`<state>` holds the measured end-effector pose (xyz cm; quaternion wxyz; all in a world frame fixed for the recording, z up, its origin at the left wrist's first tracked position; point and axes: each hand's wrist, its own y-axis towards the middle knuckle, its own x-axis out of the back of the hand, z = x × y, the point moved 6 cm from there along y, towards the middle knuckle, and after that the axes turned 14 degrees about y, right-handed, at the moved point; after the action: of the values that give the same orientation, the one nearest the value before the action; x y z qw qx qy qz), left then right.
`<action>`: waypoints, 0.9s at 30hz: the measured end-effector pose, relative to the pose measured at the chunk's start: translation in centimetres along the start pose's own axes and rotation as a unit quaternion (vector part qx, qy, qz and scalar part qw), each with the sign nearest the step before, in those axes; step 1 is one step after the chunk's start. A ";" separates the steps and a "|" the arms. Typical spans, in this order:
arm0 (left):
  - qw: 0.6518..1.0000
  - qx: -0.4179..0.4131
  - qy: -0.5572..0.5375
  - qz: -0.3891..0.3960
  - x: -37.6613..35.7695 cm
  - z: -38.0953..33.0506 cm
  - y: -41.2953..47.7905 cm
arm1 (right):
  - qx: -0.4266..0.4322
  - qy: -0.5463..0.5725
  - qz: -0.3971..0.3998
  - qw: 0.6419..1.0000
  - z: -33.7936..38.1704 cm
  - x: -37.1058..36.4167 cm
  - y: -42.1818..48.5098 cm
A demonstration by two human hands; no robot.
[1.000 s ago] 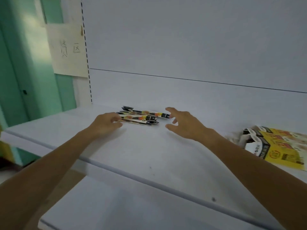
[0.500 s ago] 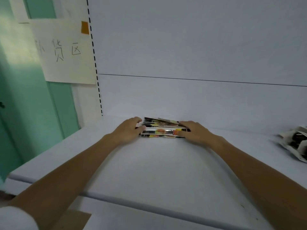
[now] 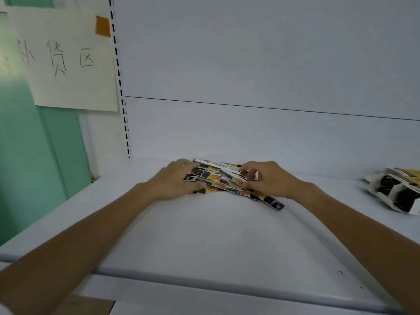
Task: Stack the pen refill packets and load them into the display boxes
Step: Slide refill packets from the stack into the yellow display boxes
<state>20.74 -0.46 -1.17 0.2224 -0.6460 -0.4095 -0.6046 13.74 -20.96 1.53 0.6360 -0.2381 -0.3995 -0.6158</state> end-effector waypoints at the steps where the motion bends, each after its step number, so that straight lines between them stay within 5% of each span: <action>1: 1.000 0.002 -0.021 -0.017 0.5 0.1 -0.1 | -0.011 0.018 0.008 1.000 0.1 0.1 -0.1; 9: 0.999 -0.044 0.012 -0.024 0.3 0.8 -1.0 | -0.110 0.124 -0.032 0.986 -0.2 0.6 -0.1; 14: 0.996 -0.071 -0.026 -0.056 0.3 0.9 -1.4 | -0.074 -0.165 -0.075 0.981 0.1 0.5 -0.2; 16: 0.993 -0.069 -0.050 -0.086 0.8 1.2 -1.8 | -0.054 -0.151 -0.102 0.982 0.7 0.2 -0.1; 22: 0.991 -0.061 -0.076 -0.090 0.8 1.3 -2.2 | -0.047 -0.001 -0.024 0.999 0.5 -1.5 0.2; 27: 0.991 -0.072 0.035 -0.107 1.7 0.1 -2.5 | -0.026 -0.110 -0.043 0.993 1.2 -1.0 0.1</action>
<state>18.73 1.45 -0.11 0.1233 -0.5913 -0.4240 -0.6748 13.72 -19.41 1.40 0.5549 -0.3030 -0.4609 -0.6228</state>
